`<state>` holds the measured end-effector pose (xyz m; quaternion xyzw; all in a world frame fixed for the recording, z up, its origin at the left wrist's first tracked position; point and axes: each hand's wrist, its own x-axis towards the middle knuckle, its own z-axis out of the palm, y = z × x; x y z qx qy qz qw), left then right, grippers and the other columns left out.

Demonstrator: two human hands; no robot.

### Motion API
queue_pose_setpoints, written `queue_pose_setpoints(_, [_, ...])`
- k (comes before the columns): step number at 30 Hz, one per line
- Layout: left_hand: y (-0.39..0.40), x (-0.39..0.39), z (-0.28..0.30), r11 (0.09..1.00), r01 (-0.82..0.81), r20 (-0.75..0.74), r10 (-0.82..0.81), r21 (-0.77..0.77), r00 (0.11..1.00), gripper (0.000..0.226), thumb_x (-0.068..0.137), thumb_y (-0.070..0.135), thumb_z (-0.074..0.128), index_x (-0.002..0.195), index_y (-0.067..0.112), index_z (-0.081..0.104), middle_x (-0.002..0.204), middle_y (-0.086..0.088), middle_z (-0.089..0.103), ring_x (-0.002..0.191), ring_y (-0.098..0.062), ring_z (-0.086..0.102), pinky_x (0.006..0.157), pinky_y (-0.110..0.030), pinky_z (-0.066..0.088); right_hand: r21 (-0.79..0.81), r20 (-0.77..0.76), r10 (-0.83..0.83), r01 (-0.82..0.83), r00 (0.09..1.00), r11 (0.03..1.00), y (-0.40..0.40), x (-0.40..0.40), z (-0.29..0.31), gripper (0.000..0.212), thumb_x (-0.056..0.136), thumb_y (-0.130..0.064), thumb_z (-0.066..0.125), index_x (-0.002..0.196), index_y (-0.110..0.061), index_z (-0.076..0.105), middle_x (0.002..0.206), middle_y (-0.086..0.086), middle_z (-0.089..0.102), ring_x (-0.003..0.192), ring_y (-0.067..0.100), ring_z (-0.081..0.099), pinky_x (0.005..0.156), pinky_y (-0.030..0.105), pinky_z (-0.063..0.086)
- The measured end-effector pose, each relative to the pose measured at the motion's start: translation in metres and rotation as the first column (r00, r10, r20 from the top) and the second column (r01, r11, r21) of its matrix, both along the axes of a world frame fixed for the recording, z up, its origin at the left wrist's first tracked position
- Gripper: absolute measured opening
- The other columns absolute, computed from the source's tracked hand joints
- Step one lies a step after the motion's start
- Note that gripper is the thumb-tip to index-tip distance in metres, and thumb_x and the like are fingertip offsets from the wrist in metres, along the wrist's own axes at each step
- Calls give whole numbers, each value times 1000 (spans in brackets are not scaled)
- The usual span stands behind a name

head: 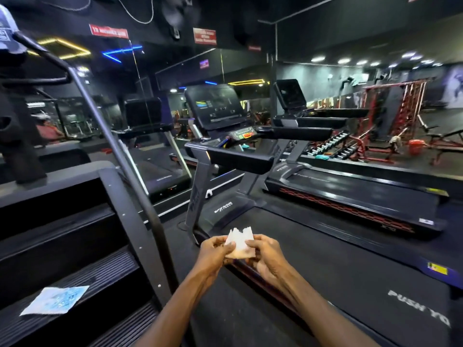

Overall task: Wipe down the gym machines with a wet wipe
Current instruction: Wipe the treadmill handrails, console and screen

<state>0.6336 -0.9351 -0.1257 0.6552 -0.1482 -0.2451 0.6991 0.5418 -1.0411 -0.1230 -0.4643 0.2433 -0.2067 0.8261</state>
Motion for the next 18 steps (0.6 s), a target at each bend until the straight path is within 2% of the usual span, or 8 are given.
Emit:
queue_pose_setpoints(3, [-45, 1, 1, 996, -87, 57, 89, -29, 994, 21, 87, -14, 60, 104, -2, 65, 91, -16, 71, 79, -25, 67, 63, -29, 54, -103, -34, -18, 14, 999, 995, -49, -3, 2, 11, 92, 9, 57, 100, 3, 60, 86, 22, 68, 65, 26, 66, 45, 28, 47])
queue_pose_setpoints(6, [-85, 0, 3, 990, -129, 68, 134, -64, 989, 26, 87, -14, 61, 103, 6, 63, 94, -14, 70, 82, -24, 67, 56, -25, 52, -201, -76, -8, -7, 997, 980, -93, -3, 3, 16, 90, 8, 58, 104, 1, 62, 89, 21, 71, 74, 30, 67, 53, 32, 48])
queue_pose_setpoints(8, [-104, 2, 5, 989, -137, 116, 143, -57, 983, 25, 87, -9, 65, 105, 8, 62, 93, -11, 70, 81, -21, 67, 54, -22, 51, -247, -103, -7, -19, 995, 969, -115, -1, 7, 16, 90, 4, 59, 105, -1, 63, 90, 19, 72, 71, 26, 66, 52, 31, 46])
queue_pose_setpoints(12, [-144, 22, 5, 995, -97, 281, 96, -12, 955, 18, 89, 2, 68, 101, 13, 65, 92, -7, 73, 78, -13, 69, 60, -21, 51, -304, -107, -16, -17, 994, 952, -153, 18, 16, 16, 91, -9, 68, 105, -4, 62, 89, 14, 72, 59, 15, 63, 44, 24, 41])
queue_pose_setpoints(15, [-173, 45, 7, 996, -85, 337, 70, 29, 939, 11, 90, 15, 70, 100, 15, 65, 90, -7, 73, 72, -12, 65, 57, -21, 47, -394, -105, -93, 44, 990, 918, -177, 40, 18, 20, 86, 1, 69, 104, -4, 61, 99, 16, 73, 72, 18, 69, 47, 24, 45])
queue_pose_setpoints(18, [-206, 72, 11, 997, -30, 345, 4, 68, 939, 17, 91, 32, 70, 92, 15, 71, 71, -1, 69, 56, -8, 56, 47, -24, 44, -490, -90, -113, 55, 990, 870, -205, 69, 25, 25, 83, 9, 63, 105, -5, 60, 97, 13, 73, 73, 18, 68, 45, 22, 45])
